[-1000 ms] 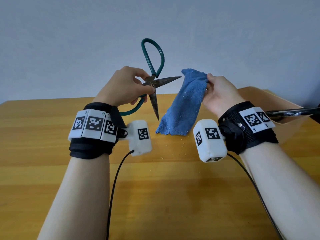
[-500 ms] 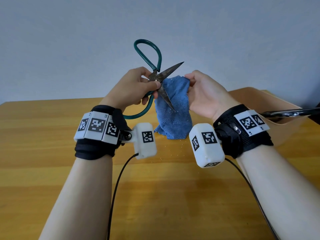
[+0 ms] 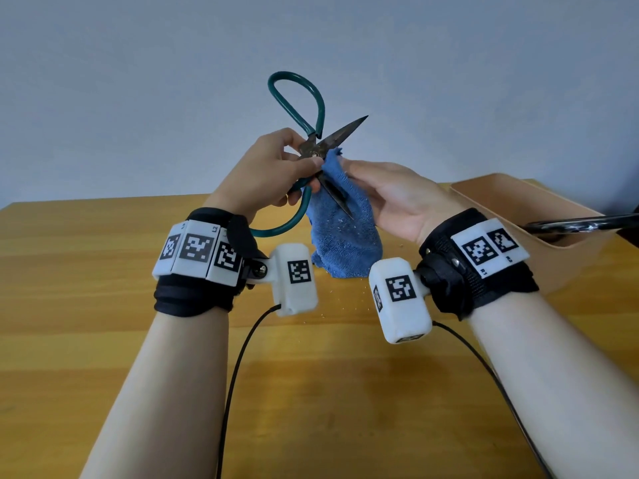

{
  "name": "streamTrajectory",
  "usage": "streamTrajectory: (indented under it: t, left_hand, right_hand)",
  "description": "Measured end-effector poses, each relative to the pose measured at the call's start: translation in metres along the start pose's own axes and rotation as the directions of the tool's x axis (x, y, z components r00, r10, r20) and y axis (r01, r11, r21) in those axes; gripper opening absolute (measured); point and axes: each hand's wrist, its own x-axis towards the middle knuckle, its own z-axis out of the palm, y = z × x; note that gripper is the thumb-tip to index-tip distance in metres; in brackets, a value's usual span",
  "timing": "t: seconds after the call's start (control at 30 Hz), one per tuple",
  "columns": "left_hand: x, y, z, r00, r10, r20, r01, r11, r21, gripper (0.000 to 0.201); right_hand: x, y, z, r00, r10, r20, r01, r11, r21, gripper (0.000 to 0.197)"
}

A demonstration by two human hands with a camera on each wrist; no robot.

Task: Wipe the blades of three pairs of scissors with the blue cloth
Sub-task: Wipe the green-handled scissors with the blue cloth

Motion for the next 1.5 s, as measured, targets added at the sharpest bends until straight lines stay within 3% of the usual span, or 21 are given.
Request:
streamTrajectory:
  t: [0.17,0.27,0.43,0.6,0.9,1.03,1.23,1.5]
  left_hand:
    - [0.002,0.001,0.006,1.0,0.023,-0.019,-0.021,0.998,0.063,0.016]
    - [0.002,0.002,0.006,1.0,0.009,-0.015,-0.008,0.999,0.039,0.009]
    - [0.002,0.001,0.004,0.999,-0.054,-0.005,0.054,0.998,0.016,0.014]
    - [0.002,0.001,0.01,0.998,-0.059,-0.025,0.06,0.998,0.03,0.022]
    - [0.003,0.006,0.015,0.998,-0.038,-0.039,0.039,0.999,0.01,0.005]
    - [0.002,0.005,0.015,0.997,-0.06,-0.048,0.061,0.998,0.008,0.006]
    - [0.001,0.01,0.013,0.997,-0.038,-0.07,0.036,0.999,-0.018,0.005]
    - [0.004,0.008,0.014,0.994,-0.023,-0.103,0.023,1.0,0.0,0.005]
  right_hand:
    - [-0.004,0.004,0.01,0.999,-0.036,-0.026,0.033,0.993,-0.109,0.013]
    - [-0.003,0.003,0.008,0.995,-0.081,-0.055,0.072,0.986,-0.149,0.022]
    - [-0.004,-0.002,0.004,0.998,-0.05,-0.033,0.041,0.973,-0.227,0.016]
    - [-0.007,-0.005,0.001,0.993,-0.061,-0.096,0.017,0.915,-0.403,0.003]
    - [-0.006,-0.006,0.004,0.974,-0.17,-0.152,0.061,0.835,-0.547,0.03]
    - [-0.007,-0.006,0.008,0.968,-0.207,-0.142,0.072,0.771,-0.632,0.02]
    - [-0.007,-0.007,0.012,0.949,-0.282,-0.142,0.156,0.81,-0.566,0.015]
    - [-0.004,-0.005,0.01,0.941,-0.31,-0.134,0.177,0.791,-0.585,0.015]
